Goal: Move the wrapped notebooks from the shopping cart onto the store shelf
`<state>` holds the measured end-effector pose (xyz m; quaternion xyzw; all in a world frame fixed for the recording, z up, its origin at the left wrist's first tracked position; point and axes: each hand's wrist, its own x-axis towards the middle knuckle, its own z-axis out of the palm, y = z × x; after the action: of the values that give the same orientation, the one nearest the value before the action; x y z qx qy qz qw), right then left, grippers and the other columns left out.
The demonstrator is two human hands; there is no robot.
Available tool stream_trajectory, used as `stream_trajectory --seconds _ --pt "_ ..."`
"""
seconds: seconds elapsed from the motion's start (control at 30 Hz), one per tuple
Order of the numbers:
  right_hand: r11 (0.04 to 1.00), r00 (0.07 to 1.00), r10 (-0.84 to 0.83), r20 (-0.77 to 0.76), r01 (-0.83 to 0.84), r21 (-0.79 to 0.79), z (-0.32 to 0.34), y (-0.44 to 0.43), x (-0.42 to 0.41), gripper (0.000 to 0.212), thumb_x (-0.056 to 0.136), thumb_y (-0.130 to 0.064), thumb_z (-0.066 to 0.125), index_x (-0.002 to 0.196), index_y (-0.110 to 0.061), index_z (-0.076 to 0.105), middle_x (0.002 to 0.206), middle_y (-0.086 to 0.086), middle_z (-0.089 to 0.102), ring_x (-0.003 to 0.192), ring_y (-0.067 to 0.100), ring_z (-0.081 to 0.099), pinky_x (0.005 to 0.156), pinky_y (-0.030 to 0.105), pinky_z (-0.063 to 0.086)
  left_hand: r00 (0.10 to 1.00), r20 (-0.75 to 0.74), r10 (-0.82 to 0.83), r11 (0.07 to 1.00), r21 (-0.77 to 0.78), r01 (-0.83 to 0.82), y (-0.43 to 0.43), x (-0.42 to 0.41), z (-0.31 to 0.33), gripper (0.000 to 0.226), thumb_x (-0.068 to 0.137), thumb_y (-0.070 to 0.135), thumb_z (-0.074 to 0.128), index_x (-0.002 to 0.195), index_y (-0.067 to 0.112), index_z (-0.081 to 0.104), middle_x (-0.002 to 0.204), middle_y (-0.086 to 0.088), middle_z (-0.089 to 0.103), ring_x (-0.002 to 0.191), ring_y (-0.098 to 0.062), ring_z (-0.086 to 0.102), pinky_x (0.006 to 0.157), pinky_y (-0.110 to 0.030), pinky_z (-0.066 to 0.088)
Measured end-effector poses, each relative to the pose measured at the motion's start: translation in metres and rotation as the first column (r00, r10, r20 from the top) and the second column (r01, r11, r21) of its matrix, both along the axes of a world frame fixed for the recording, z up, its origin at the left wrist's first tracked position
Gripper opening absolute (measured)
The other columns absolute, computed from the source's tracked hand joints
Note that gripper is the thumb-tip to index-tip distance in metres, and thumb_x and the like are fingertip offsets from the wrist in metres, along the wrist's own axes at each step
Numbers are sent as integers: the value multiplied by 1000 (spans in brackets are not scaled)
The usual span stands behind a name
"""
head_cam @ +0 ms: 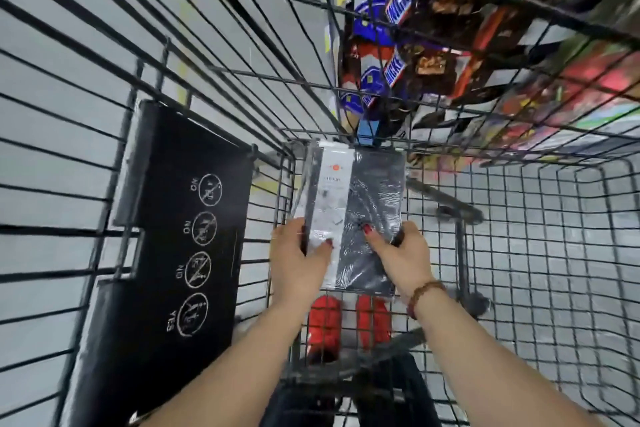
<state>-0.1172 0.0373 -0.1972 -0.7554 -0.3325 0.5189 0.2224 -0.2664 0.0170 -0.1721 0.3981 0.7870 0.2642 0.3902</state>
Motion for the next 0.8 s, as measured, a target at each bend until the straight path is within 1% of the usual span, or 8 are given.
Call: stream_trajectory --seconds 0.13,0.27,0.33,0.37,0.43,0.57,0.67,0.8 --pt "990 977 -105 -188 86 -109 -2 -2 28 36 82 -24 71 106 -10 48 104 14 66 91 30 66 83 50 55 990 63 -124 992 -26 125 -1 6 1 28 81 14 69 97 34 58 96 14 55 96 -13 58 79 -21 46" --pt "984 966 -178 -189 174 -42 2 -9 56 32 87 -22 65 113 -13 48 104 0 61 97 22 59 86 37 51 987 27 -161 987 -14 161 13 -6 -3 45 84 12 67 127 18 55 121 9 45 117 -9 44 105 -18 33" --pt "961 951 -271 -150 275 2 7 -13 70 9 90 -20 61 88 -20 52 84 -4 59 78 17 56 70 26 45 991 17 -130 991 -11 130 23 -12 -3 53 86 11 66 135 11 47 125 8 43 115 -3 37 89 8 22" --pt "943 937 -325 -130 331 24 10 -14 76 15 91 -21 59 79 -22 49 80 -4 57 73 14 54 69 25 42 993 27 -115 993 -9 115 27 -14 -5 53 86 10 64 136 10 45 121 11 44 112 -4 38 78 14 20" --pt "919 923 -379 -68 384 85 8 -17 89 25 91 -28 60 71 -21 46 76 -2 54 68 14 50 70 24 39 994 72 -86 996 -31 88 32 -16 -9 53 87 8 63 136 10 43 113 15 43 109 -5 42 64 14 22" --pt "882 888 -459 7 455 124 3 -23 106 25 89 -35 61 76 -14 54 70 0 55 64 16 51 53 11 44 993 69 -98 989 -103 104 35 -12 -20 46 84 23 68 126 20 49 109 12 57 96 -6 59 63 2 36" --pt "876 878 -478 8 476 78 -7 -26 109 37 87 -38 63 91 -1 59 79 10 64 71 24 61 62 23 50 996 73 -50 995 -81 56 36 -9 -24 30 84 24 68 109 31 52 87 27 55 76 10 53 56 1 36" --pt "867 870 -492 11 490 87 -13 -25 100 39 86 -40 63 87 -1 58 74 9 61 68 25 58 67 34 52 999 27 19 996 -89 -17 40 -3 -27 24 81 24 71 101 27 58 84 20 58 71 12 51 53 0 36"
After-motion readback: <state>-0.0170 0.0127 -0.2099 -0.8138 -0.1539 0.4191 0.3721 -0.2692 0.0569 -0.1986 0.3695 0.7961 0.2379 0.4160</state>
